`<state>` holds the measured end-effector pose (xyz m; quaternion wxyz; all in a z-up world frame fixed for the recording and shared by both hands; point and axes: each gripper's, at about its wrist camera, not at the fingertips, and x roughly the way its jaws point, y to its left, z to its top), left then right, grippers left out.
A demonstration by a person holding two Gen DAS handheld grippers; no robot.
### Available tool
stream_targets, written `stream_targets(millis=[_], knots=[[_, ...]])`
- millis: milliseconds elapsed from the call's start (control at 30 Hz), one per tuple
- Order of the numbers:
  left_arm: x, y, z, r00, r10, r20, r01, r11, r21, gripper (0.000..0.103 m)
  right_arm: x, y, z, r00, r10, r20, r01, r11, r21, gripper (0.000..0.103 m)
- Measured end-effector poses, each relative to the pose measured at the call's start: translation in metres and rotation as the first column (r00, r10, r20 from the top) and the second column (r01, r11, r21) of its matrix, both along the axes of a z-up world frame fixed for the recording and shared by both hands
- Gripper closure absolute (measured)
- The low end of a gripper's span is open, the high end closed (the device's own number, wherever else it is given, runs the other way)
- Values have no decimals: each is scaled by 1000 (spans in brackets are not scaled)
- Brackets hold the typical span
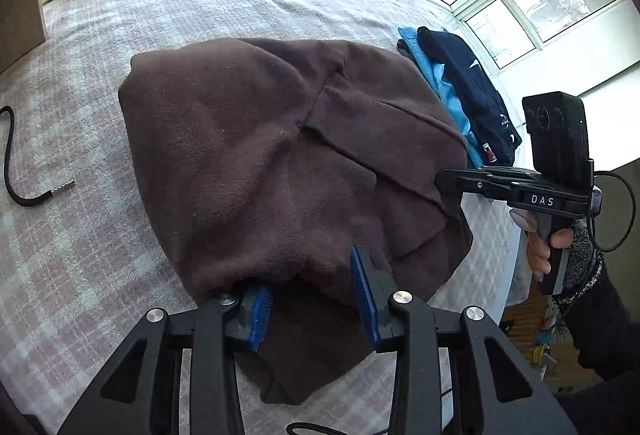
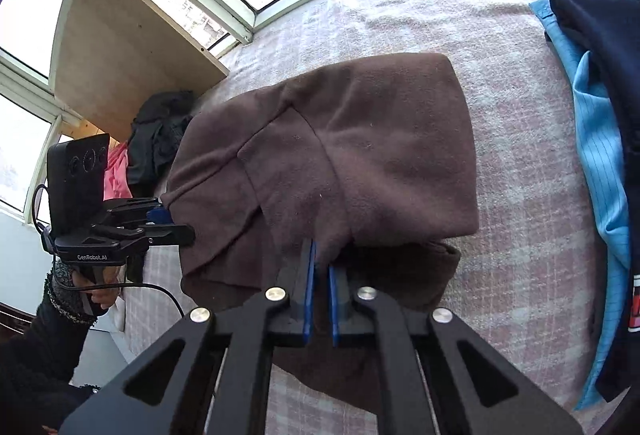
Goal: Fold clothes
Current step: 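Open both grippers and withdraw from the fleece bundle, then grasp the fleece bundle edge with both grippers and lift it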
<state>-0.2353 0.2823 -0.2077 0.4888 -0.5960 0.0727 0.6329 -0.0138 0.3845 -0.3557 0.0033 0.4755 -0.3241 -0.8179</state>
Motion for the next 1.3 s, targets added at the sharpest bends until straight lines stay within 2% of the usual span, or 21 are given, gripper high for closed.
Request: stream_targets(millis=[167, 267, 333, 400, 467, 500, 533, 600, 667, 700, 733, 767, 833, 867, 900, 933, 1000, 1133, 1200, 1267, 1300], knots=[[-5, -8, 32, 1000, 5, -27, -3, 998, 64, 73, 7, 1, 30, 997, -12, -75, 4, 994, -106, 97], [-5, -20, 54, 1000, 24, 8, -24, 990, 136, 77, 23, -10, 44, 997, 3, -73, -11, 994, -109, 97], [6, -27, 55, 1000, 7, 8, -8, 991, 135, 77, 36, -19, 48, 998, 8, -67, -17, 992, -125, 97], [17, -34, 56, 1000, -10, 7, 9, 991, 133, 77, 50, -29, 39, 999, 21, -40, -26, 991, -129, 97], [29, -40, 57, 1000, -26, 7, 25, 991, 132, 77, 59, -35, 12, 1000, 7, 19, -4, 988, -157, 97], [34, -43, 55, 999, -33, 12, 31, 991, 129, 77, 59, -37, -5, 998, 3, 62, 7, 988, -153, 97], [37, -46, 39, 998, -31, 46, 25, 993, 116, 77, 58, -40, -21, 994, 9, 109, 2, 994, -105, 97], [44, -49, 8, 993, -25, 112, 15, 996, 86, 77, 56, -42, -37, 990, 12, 143, -1, 997, -75, 96], [50, -49, -19, 989, -27, 146, 22, 999, 38, 78, 63, -35, -32, 988, -15, 152, 37, 989, -142, 95], [52, -50, -30, 986, -28, 162, 25, 1000, 19, 78, 68, -32, -22, 991, -13, 135, 34, 988, -153, 92], [53, -52, -27, 985, -29, 172, 26, 999, 21, 78, 73, -27, -7, 994, -23, 103, 36, 991, -125, 90], [54, -56, -18, 987, -44, 156, 41, 999, 26, 78, 78, -22, 9, 997, -38, 68, 44, 995, -89, 82], [53, -63, 6, 994, -71, 87, 68, 997, 38, 68, 80, -6, 28, 995, -98, 14, 98, 995, -7, 56], [48, -63, 18, 996, -73, 51, 70, 996, 45, 65, 78, 3, 31, 992, -126, -6, 127, 991, 33, 39], [42, -63, 29, 997, -74, 14, 73, 996, 53, 58, 76, 12, 35, 988, -154, -27, 156, 985, 72, 36], [37, -63, 38, 997, -73, -15, 74, 996, 58, 50, 70, 20, 28, 987, -160, -7, 160, 984, 71, 36], [29, -60, 29, 998, -54, 10, 54, 997, 49, 40, 55, 37, 6, 986, -158, 60, 155, 987, 44, 36], [12, -53, 10, 998, -15, 58, 13, 1000, 28, 39, 39, 43, -30, 986, -137, 91, 146, 983, -109, 40], [4, -50, 1, 997, 5, 81, -6, 1000, 17, 43, 35, 38, -35, 990, -102, 99, 116, 984, -138, 89], [-4, -47, -8, 994, 25, 105, -26, 1000, 6, 59, 34, 32, -26, 992, -83, 96, 92, 992, -90, 91], [-8, -45, -13, 993, 35, 116, -36, 999, 0, 71, 34, 29, -18, 994, -70, 85, 77, 994, -73, 92]])
